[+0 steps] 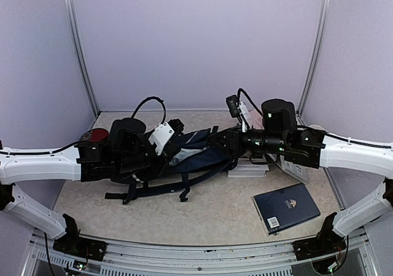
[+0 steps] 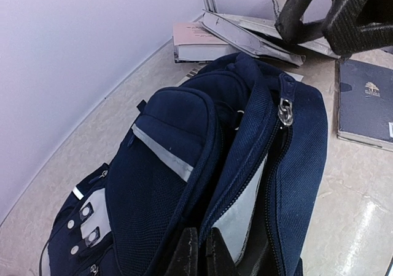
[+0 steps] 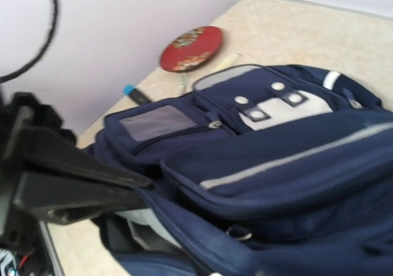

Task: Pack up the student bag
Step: Grab the largest pocket of the student bag, then unzip the largest pocket of the student bag.

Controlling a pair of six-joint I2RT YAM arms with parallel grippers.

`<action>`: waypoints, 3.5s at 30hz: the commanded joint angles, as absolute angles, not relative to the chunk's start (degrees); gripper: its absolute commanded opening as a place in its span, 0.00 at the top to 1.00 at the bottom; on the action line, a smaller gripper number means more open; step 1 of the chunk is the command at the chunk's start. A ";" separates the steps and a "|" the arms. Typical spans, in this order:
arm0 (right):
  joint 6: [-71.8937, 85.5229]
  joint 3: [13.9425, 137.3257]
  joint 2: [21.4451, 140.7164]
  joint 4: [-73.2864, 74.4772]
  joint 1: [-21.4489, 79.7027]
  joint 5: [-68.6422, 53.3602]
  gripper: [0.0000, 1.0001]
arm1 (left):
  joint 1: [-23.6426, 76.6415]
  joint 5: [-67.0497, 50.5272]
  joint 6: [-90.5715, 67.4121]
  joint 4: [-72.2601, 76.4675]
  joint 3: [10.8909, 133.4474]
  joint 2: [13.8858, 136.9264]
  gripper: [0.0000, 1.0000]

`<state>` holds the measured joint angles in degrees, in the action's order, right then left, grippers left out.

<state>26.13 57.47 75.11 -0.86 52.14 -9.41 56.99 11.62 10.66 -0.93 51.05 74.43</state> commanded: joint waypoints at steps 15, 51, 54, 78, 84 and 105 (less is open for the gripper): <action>30.27 56.17 77.60 0.88 42.55 -28.15 0.52 | 58.36 12.00 9.66 2.33 55.42 75.97 1.00; 33.94 49.30 82.51 -8.04 40.08 -41.05 0.68 | 58.88 13.49 10.67 1.37 57.87 78.69 1.00; 34.90 48.34 82.87 -9.46 40.08 -43.13 0.69 | 58.71 13.32 10.61 1.23 57.96 78.86 1.00; 31.09 43.85 83.27 -6.43 41.44 -39.83 0.75 | 58.71 13.05 11.20 1.32 57.93 78.76 1.00; 31.20 45.69 84.57 -6.37 43.39 -39.69 0.74 | 58.88 11.99 11.30 1.32 57.88 79.00 1.00; 32.05 50.19 90.72 -1.55 49.97 -16.37 0.87 | 60.52 11.16 10.84 2.56 58.92 80.70 1.00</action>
<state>33.23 48.86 88.92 -7.07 48.58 -23.09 59.64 11.00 11.86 -6.04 54.72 81.52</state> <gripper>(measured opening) 0.175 0.035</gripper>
